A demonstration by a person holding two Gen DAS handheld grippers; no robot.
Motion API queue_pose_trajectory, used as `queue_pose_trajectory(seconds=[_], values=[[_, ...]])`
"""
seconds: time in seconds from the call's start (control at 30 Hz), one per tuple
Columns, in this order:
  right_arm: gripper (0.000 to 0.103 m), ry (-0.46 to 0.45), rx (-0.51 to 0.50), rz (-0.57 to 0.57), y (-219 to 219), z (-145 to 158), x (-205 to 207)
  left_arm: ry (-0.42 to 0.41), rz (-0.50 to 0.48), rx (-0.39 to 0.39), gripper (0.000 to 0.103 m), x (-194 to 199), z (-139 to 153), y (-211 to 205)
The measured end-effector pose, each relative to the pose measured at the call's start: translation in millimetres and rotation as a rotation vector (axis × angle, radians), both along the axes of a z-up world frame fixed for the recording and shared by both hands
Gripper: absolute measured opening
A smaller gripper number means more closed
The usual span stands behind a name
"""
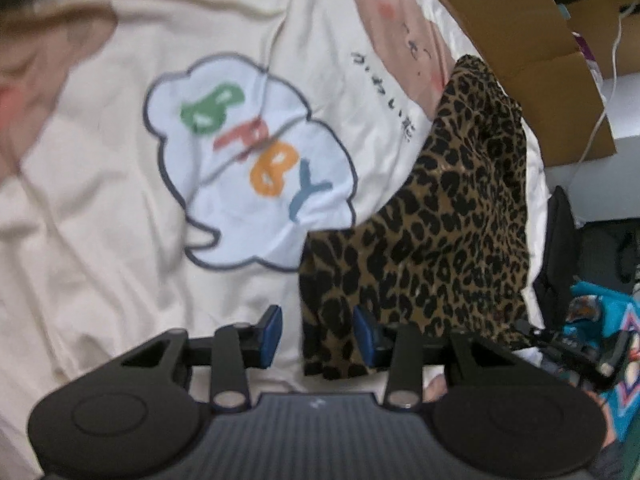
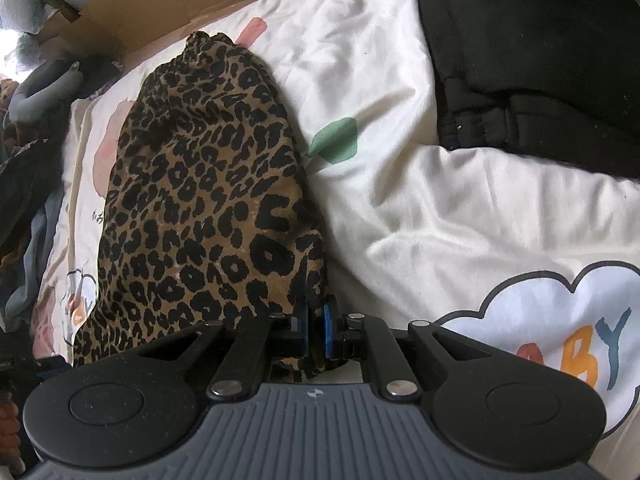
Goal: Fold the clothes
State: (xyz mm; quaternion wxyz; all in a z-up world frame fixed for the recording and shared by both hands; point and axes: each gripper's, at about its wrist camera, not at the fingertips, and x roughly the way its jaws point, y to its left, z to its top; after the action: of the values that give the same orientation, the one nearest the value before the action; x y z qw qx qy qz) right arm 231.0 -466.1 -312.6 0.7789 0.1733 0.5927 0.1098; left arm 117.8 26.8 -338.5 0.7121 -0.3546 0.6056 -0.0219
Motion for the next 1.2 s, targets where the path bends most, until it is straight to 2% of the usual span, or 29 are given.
queue_pose_trajectory(seconds=[0.27, 0.6, 0.7, 0.8, 0.93, 1.2], values=[[0.006, 0.009, 0.003, -0.014, -0.7, -2.7, 1.2, 0.015, 0.044, -0.094, 0.042, -4.2, -24.2, 3.3], [0.006, 0.016, 0.004, -0.019, -3.2, -12.4, 0.8, -0.027, 0.109, -0.237, 0.042, -16.3, -38.7, 17.7], [0.006, 0.017, 0.003, -0.017, -2.9, -15.4, 0.5, -0.047, 0.13, -0.28, 0.036, -19.6, -39.0, 22.2], [0.007, 0.017, 0.007, -0.017, -3.5, -17.8, 0.7, -0.076, 0.162, -0.325, 0.036, -22.7, -37.4, 27.3], [0.007, 0.016, 0.008, -0.017, -2.9, -20.0, 0.8, -0.065, 0.18, -0.339, 0.036, -22.1, -41.6, 28.4], [0.008, 0.016, 0.007, -0.012, -2.6, -20.3, -1.0, -0.058, 0.139, -0.366, 0.036, -16.4, -51.6, 18.5]])
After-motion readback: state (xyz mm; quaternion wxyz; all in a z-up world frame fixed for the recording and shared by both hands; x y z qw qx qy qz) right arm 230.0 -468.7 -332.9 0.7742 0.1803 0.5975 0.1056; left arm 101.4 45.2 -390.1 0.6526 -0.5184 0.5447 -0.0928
